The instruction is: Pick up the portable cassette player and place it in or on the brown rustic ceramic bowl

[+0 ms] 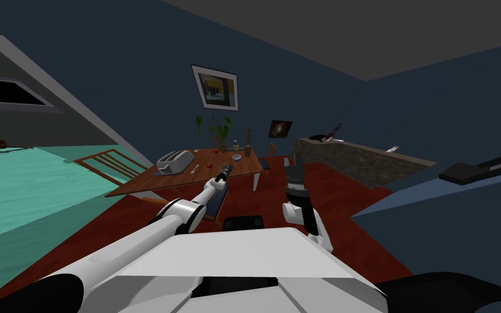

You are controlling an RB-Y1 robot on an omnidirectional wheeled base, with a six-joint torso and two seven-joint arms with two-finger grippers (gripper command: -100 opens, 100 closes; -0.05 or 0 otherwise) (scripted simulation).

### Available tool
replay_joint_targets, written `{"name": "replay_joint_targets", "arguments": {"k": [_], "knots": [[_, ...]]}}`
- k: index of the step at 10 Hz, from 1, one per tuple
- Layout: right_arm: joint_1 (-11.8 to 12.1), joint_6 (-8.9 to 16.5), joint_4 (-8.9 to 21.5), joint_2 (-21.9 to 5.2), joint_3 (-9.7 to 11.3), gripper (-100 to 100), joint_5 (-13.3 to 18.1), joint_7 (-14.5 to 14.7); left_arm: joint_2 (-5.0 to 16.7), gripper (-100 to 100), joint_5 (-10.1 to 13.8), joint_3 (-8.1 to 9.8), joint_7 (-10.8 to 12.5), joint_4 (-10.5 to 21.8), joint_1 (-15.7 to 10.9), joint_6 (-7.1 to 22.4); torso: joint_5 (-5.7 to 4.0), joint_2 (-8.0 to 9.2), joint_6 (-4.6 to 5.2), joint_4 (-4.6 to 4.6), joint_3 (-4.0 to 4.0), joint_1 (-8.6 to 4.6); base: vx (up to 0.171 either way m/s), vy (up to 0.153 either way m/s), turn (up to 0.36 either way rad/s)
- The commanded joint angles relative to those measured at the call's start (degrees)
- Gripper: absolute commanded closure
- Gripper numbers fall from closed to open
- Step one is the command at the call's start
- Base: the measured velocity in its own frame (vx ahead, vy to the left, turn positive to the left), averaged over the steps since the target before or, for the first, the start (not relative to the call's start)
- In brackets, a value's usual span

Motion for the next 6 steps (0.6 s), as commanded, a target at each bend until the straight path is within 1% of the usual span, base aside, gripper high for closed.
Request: {"name": "replay_joint_targets", "arguments": {"k": [1,3,4,5,6], "knots": [[0.0,0.0,0.0,0.0,0.0,0,0.0,0.0,1.26,-100,0.58,-0.02,0.87,-0.13,-1.59,1.99,0.0,0.0,0.0,0.0,0.0,0.0,-0.068,-0.008,-0.126],[0.0,0.0,0.0,0.0,0.0,0,0.0,0.0,2.52,-100,1.14,-0.2,1.81,-0.01,-3.08,3.45,-0.01,0.06,0.01,0.01,0.03,-0.03,-0.081,-0.013,-0.106],[0.0,0.0,0.0,0.0,0.0,0,0.0,0.0,2.52,-100,1.14,-0.2,1.81,-0.01,-3.08,3.45,-0.01,0.07,-0.01,0.02,0.04,-0.04,-0.055,-0.011,-0.019],[0.0,0.0,0.0,0.0,0.0,0,0.0,0.0,2.34,-100,1.01,-0.1,1.59,-1.03,-2.47,3.96,-0.01,0.0,-0.01,0.0,0.0,-0.02,-0.019,-0.002,-0.002],[0.01,0.0,0.0,0.0,0.0,0,0.0,0.0,2.34,0,1.02,-0.08,1.62,-0.86,-2.57,3.87,0.0,-0.12,-0.02,-0.03,-0.06,0.01,0.0,0.0,0.0]]}}
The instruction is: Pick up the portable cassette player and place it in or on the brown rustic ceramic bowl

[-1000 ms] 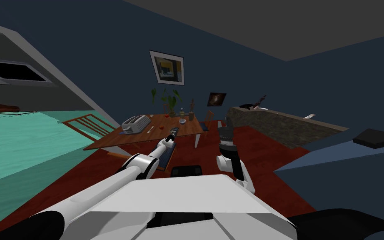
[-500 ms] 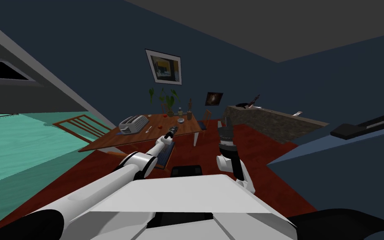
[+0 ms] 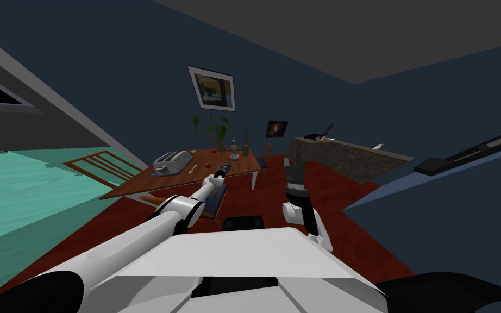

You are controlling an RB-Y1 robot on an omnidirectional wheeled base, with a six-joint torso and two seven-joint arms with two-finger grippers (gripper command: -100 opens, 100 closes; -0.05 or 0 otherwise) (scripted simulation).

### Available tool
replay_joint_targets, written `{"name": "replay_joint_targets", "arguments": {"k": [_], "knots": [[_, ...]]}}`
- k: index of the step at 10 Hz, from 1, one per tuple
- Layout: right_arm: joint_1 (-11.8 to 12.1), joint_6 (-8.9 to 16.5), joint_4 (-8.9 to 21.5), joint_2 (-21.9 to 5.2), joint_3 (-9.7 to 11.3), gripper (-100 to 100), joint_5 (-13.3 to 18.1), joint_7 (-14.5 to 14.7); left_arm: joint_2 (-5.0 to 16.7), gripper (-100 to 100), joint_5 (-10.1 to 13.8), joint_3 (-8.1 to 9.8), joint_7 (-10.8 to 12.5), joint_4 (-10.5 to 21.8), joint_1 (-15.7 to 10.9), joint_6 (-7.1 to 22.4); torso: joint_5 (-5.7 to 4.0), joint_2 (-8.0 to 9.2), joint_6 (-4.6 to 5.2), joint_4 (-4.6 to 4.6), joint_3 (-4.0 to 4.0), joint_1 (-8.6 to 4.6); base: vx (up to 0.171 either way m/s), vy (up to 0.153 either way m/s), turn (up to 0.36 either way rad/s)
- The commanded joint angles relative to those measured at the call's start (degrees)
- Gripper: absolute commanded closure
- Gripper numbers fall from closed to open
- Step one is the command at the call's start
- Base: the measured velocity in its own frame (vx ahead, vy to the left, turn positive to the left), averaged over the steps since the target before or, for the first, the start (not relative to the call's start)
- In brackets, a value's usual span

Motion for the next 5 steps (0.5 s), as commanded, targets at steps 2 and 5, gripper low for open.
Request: {"name": "replay_joint_targets", "arguments": {"k": [2,5], "knots": [[0.0,0.0,0.0,0.0,0.0,0,0.0,0.0,0.0,0,0.0,0.0,0.0,0.0,0.0,0.0,0.0,-0.03,0.0,-0.01,-0.02,0.0,0.0,0.0,0.0],[0.0,0.0,0.0,0.0,0.0,0,0.0,0.0,0.0,0,0.0,0.0,0.0,0.0,0.0,0.0,0.0,-0.06,0.0,-0.01,-0.03,0.01,0.0,0.0,0.0]]}}
